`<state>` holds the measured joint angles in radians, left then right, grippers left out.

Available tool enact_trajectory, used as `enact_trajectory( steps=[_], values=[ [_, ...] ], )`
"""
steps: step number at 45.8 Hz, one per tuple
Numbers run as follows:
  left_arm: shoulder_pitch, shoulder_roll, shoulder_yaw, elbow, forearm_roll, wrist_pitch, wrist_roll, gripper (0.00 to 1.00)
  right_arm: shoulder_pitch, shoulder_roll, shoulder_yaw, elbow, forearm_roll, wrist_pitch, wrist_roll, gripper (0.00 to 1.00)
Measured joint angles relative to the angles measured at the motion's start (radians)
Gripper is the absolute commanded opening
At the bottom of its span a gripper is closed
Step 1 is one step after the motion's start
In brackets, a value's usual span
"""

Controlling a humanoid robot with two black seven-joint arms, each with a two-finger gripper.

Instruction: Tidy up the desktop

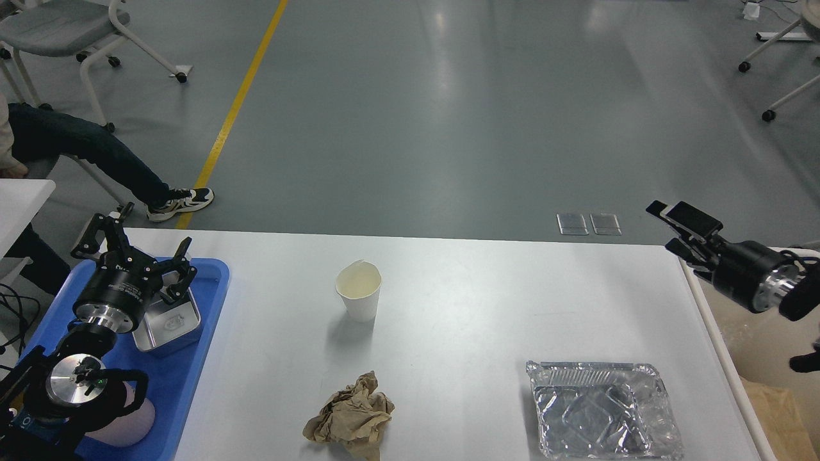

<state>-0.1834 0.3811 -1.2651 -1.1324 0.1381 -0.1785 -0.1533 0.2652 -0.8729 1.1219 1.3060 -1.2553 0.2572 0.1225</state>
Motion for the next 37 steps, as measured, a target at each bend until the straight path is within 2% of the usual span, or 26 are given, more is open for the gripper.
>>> enact_trajectory(
  steps=[11,14,17,23,37],
  values=[
    [-0.017,0.001,0.025,0.013,0.051,-0.029,-0.008,0.97,-0.002,-0.27,-0.097,0.061,-0.108,0.095,0.003,1.0],
    [-0.024,0.001,0.028,0.015,0.062,-0.032,-0.009,0.97,-0.002,-0.342,-0.117,0.068,-0.135,0.105,0.028,1.0],
    [-0.028,0.0,0.029,0.016,0.067,-0.035,-0.009,0.97,-0.004,-0.407,-0.128,0.082,-0.166,0.111,0.075,1.0],
    [-0.032,-0.003,0.03,0.019,0.069,-0.036,-0.011,0.97,-0.008,-0.488,-0.133,0.119,-0.263,0.112,0.107,1.0],
    [-0.027,-0.005,0.028,0.042,0.067,-0.018,-0.013,0.97,-0.018,-0.605,-0.147,0.13,-0.332,0.111,0.101,1.0]
  ],
)
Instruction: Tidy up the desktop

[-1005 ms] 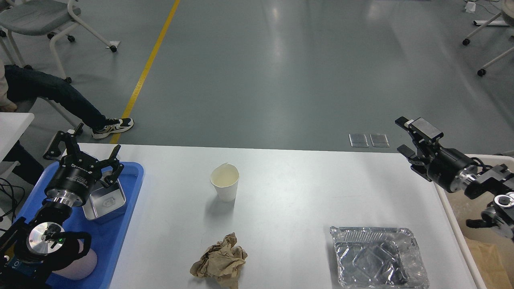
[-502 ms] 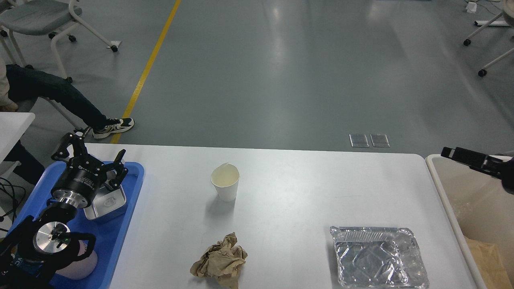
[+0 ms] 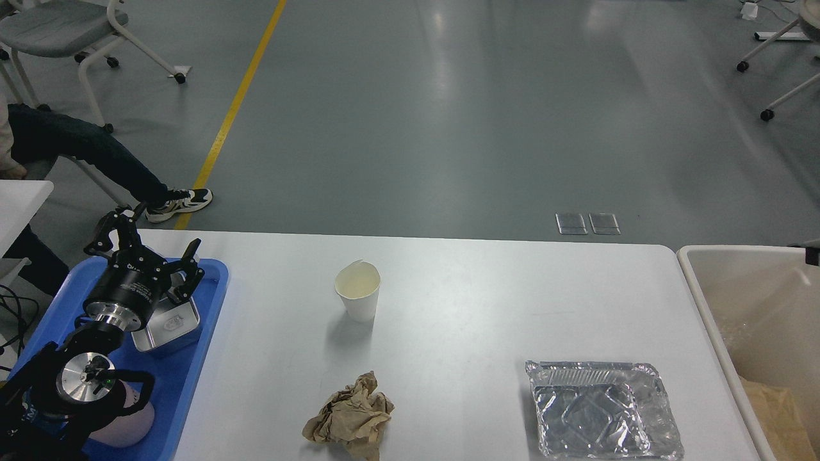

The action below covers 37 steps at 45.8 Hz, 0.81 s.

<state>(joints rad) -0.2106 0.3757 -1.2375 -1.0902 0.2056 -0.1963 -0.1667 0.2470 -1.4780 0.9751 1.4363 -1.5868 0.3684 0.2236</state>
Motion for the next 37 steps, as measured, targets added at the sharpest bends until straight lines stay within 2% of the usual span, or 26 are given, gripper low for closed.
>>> enact_trajectory(
  steps=[9,18,28,37],
  values=[
    [0.003,-0.005,0.002,0.001,0.0,0.038,0.002,0.97,-0.016,-0.064,-0.106,0.001,-0.046,-0.005,-0.003,1.0],
    [0.001,-0.039,0.003,0.0,0.0,0.041,0.003,0.97,-0.03,-0.057,-0.207,-0.014,-0.05,0.022,-0.023,1.0],
    [-0.011,-0.072,0.002,-0.001,0.0,0.048,0.003,0.97,-0.021,0.098,-0.23,-0.067,-0.057,0.03,-0.019,1.0],
    [-0.016,-0.076,0.002,0.002,0.0,0.064,0.003,0.97,0.009,0.285,-0.231,-0.115,-0.103,0.029,-0.019,1.0]
  ],
)
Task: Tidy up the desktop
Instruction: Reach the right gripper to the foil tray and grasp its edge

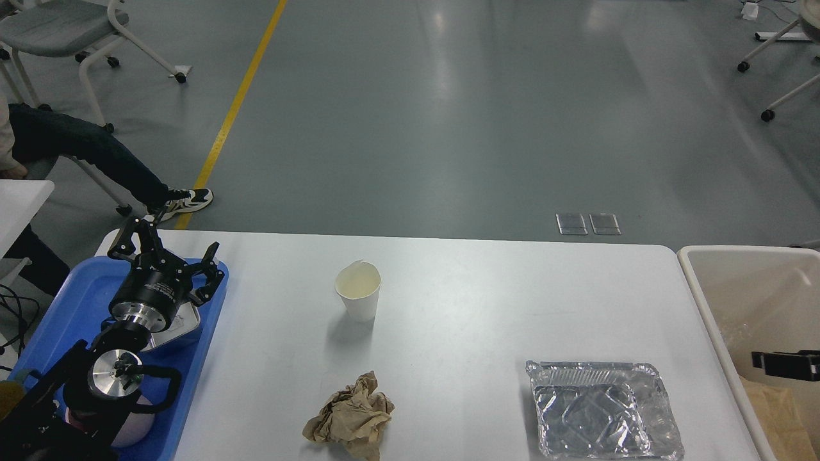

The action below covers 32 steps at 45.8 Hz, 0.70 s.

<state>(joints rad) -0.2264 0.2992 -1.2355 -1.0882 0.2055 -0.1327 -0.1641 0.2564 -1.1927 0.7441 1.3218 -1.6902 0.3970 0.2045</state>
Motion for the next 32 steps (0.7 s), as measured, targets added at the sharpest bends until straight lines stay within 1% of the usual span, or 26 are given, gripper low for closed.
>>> enact_trajectory(
  steps=[4,12,21,32],
  values=[
    [0.0,0.001,0.0,0.001,0.0,0.0,0.0,0.97,0.002,0.073,-0.003,-0.006,-0.039,0.0,-0.001,1.0],
    [0.005,0.009,0.012,0.002,0.002,-0.009,0.002,0.97,0.002,0.162,-0.006,-0.011,-0.092,0.011,-0.001,1.0],
    [0.003,0.004,0.016,0.033,0.002,-0.011,0.009,0.97,0.003,0.19,-0.008,-0.015,-0.099,0.042,-0.001,1.0],
    [0.002,-0.005,0.018,0.043,0.002,-0.011,0.014,0.97,0.006,0.233,-0.04,-0.067,-0.09,0.046,0.0,1.0]
  ],
)
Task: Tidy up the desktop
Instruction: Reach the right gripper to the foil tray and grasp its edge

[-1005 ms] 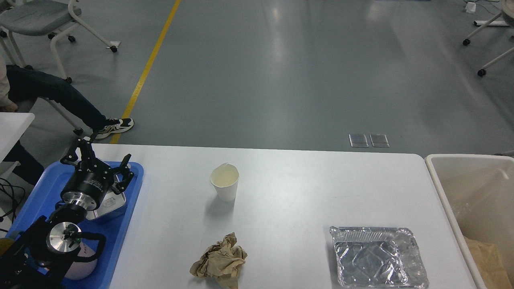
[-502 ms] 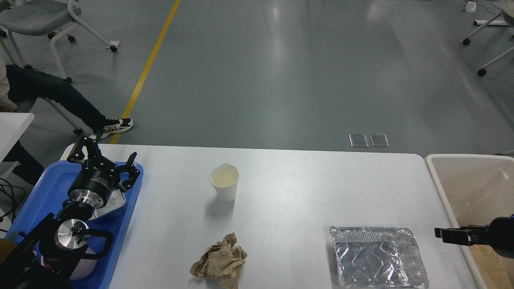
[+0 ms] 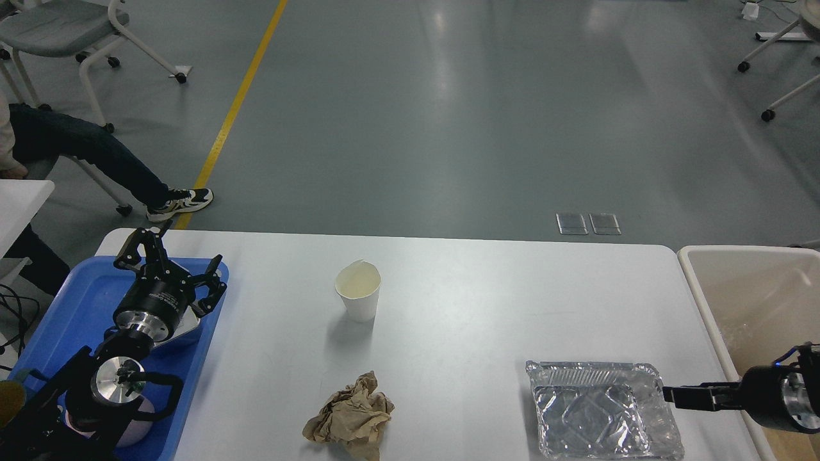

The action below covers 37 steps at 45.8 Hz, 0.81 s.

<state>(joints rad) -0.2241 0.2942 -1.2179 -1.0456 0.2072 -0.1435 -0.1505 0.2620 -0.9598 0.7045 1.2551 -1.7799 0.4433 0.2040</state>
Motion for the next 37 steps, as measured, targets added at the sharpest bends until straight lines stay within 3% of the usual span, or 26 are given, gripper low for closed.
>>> enact_trajectory(
  steps=[23,29,34,37],
  values=[
    [0.006,-0.001,0.0,0.001,0.0,0.002,0.002,0.97,0.002,0.132,-0.05,-0.098,-0.002,0.005,0.0,0.99],
    [0.008,-0.001,0.001,0.001,0.0,0.002,0.002,0.97,0.011,0.157,-0.069,-0.111,-0.007,0.004,0.001,0.7],
    [0.008,-0.001,0.001,0.001,0.0,0.001,0.002,0.97,0.025,0.182,-0.075,-0.139,-0.014,0.002,0.001,0.32],
    [0.008,-0.001,0.001,0.001,0.0,0.0,0.002,0.97,0.031,0.196,-0.082,-0.161,-0.019,0.002,0.002,0.17]
  ],
)
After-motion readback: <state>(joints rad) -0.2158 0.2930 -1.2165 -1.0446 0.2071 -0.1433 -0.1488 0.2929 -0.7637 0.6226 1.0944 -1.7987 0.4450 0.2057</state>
